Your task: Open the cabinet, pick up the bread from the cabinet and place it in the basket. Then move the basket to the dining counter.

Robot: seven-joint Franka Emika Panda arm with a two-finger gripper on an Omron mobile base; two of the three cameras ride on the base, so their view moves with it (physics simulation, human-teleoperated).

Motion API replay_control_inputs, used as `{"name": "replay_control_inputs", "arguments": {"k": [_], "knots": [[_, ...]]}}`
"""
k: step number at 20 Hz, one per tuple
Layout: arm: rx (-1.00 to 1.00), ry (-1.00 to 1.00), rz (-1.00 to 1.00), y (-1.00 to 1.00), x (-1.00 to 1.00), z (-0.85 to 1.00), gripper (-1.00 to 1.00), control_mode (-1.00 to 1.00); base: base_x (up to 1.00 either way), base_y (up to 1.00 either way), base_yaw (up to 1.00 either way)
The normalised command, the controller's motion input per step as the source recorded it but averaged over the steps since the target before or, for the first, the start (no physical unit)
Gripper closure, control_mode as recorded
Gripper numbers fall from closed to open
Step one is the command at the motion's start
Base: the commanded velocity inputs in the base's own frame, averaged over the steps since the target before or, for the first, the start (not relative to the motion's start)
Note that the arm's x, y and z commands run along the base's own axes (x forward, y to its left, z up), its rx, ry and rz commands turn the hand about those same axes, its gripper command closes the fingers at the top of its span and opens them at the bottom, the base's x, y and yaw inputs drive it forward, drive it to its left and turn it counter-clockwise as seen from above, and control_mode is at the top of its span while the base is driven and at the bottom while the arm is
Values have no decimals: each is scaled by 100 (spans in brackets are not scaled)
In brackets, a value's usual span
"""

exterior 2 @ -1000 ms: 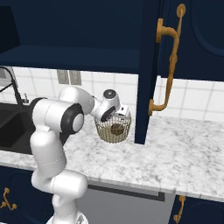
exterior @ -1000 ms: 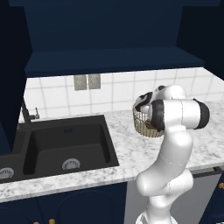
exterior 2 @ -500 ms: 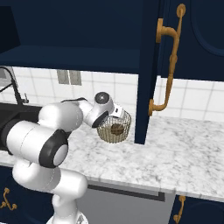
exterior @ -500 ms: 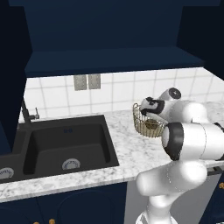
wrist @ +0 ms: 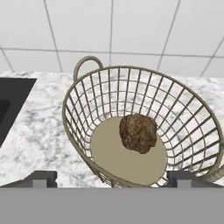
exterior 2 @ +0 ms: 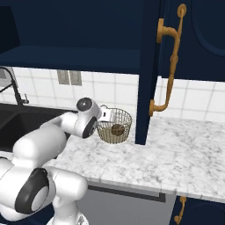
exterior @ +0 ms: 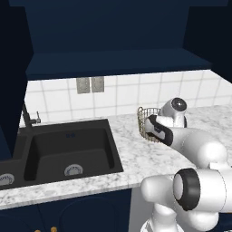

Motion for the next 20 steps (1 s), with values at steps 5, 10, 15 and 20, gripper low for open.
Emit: {"name": "replay_control_inputs", "arguments": {"k": [5, 10, 15, 20], "knots": [[-7, 4, 5, 17, 0, 17, -100, -100, 0, 0, 0], [-4, 12, 7, 6, 0, 8, -100, -100, 0, 0, 0], [-1, 15, 9, 1, 2, 12, -100, -100, 0, 0, 0], [-6, 5, 6, 7, 43, -50, -100, -100, 0, 0, 0]]}}
